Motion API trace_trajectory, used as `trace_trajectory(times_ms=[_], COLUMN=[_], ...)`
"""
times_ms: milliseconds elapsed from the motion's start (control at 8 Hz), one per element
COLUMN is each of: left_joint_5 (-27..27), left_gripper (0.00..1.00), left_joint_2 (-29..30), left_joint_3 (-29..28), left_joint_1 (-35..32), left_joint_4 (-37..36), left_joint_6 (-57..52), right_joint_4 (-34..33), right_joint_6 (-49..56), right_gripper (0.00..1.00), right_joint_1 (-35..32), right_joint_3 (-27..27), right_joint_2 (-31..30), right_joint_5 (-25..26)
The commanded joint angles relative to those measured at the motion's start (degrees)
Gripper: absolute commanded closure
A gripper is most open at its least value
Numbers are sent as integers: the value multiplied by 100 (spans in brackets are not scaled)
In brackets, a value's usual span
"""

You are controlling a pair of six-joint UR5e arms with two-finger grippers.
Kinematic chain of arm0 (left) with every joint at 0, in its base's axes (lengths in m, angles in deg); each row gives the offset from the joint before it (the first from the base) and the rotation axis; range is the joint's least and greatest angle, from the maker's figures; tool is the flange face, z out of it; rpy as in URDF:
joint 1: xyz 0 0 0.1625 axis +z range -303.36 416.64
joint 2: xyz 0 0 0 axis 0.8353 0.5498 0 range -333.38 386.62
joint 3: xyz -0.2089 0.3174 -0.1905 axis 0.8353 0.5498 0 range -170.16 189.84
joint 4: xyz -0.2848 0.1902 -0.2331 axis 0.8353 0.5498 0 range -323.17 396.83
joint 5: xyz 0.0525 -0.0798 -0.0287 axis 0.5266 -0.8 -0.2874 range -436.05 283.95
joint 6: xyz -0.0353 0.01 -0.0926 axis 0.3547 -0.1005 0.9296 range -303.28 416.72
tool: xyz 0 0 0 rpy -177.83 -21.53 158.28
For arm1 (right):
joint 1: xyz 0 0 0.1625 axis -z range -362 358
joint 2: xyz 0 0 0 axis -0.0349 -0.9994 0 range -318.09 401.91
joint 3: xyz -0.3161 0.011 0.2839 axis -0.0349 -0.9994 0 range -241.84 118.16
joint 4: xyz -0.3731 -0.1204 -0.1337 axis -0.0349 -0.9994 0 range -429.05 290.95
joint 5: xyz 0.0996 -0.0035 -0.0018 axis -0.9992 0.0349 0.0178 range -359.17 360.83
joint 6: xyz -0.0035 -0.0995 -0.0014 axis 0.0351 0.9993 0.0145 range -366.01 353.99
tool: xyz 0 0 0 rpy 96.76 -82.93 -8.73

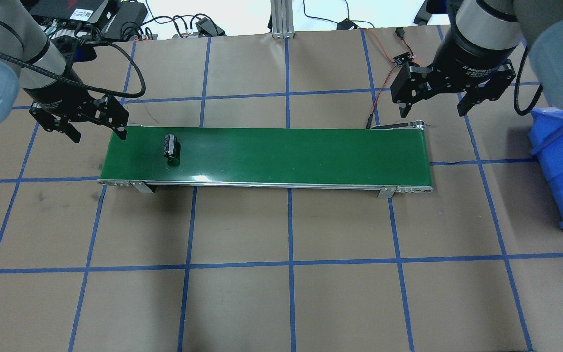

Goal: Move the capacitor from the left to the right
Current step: 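Lower the capacitor onto the green belt and open the left gripper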

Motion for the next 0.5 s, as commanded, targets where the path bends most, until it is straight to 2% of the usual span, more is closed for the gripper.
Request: trace_trajectory(times_ms=[0, 375], left_joint_5=[-1, 25], left_gripper=[0, 0], left_joint_2=[80, 63], left_joint_3=[4, 4], left_joint_1=[16, 16], left_joint_4=[-36, -28], left_joint_6=[-17, 0], right_joint_4=[-65, -267], right_joint_6=[74, 39], right_gripper=[0, 0], right_joint_1=[6, 24], right_joint_3=[0, 0], right_joint_2=[377, 879], right_joint_5=[14, -21])
